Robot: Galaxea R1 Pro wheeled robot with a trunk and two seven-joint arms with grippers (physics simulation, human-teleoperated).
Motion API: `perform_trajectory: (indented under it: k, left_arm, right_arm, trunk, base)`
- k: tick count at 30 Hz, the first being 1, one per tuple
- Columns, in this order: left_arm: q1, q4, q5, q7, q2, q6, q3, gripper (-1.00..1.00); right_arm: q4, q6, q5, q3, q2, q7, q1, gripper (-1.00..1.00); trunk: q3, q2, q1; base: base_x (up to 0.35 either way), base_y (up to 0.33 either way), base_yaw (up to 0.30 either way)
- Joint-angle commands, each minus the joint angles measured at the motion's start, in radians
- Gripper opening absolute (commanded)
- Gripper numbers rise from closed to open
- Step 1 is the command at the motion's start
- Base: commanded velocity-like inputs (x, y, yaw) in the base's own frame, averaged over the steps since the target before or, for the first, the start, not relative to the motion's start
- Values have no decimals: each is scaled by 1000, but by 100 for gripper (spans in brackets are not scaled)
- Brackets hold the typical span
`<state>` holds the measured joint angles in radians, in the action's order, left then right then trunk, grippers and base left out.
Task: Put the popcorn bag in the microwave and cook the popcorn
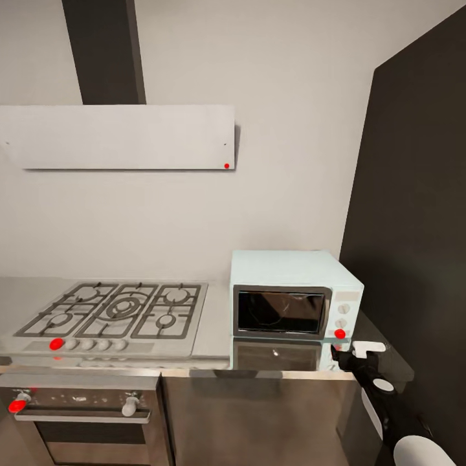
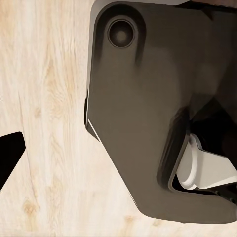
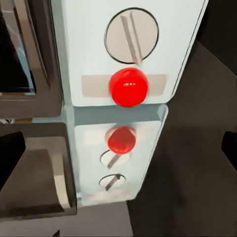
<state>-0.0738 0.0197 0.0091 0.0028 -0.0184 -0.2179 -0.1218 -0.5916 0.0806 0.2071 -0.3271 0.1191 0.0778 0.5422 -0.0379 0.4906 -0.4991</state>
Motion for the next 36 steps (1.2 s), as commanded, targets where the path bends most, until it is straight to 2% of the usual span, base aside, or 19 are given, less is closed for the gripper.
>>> perform_trajectory:
  k: [1, 4, 5, 24, 27, 28, 30, 36]
  left_arm:
    - [0, 2, 1, 0, 0, -6, -7, 100]
    - [0, 2, 1, 0, 0, -6, -7, 100]
    - [0, 2, 1, 0, 0, -6, -7, 100]
    - [0, 2, 2, 0, 0, -6, -7, 100]
    - [0, 2, 1, 0, 0, -6, -7, 100]
    - [0, 2, 2, 0, 0, -6, -7, 100]
    - [0, 2, 2, 0, 0, -6, -7, 100]
    - [0, 2, 2, 0, 0, -6, -7, 100]
  right_arm:
    - [18, 6, 10, -8, -1, 8, 1, 100]
    - [28, 6, 10, -8, -1, 8, 1, 100]
    - [30, 6, 10, -8, -1, 8, 1, -100]
    - [32, 7, 9, -16, -1, 8, 1, -100]
    - [32, 7, 9, -36, -1, 8, 1, -100]
    - [32, 6, 9, -59, -1, 8, 1, -100]
    - [32, 6, 9, -81, -1, 8, 1, -100]
    - [32, 6, 9, -88, -1, 8, 1, -100]
  trunk:
    - [0, 0, -1]
    - [0, 0, -1]
    - [0, 0, -1]
    - [0, 0, -1]
    - [0, 0, -1]
    - [0, 0, -1]
    - [0, 0, -1]
    - [0, 0, -1]
  base:
    - [265, 0, 0]
    - [124, 0, 0]
    - [38, 0, 0]
    - [22, 0, 0]
    - [284, 0, 0]
    - [111, 0, 0]
    - [43, 0, 0]
    - [7, 0, 0]
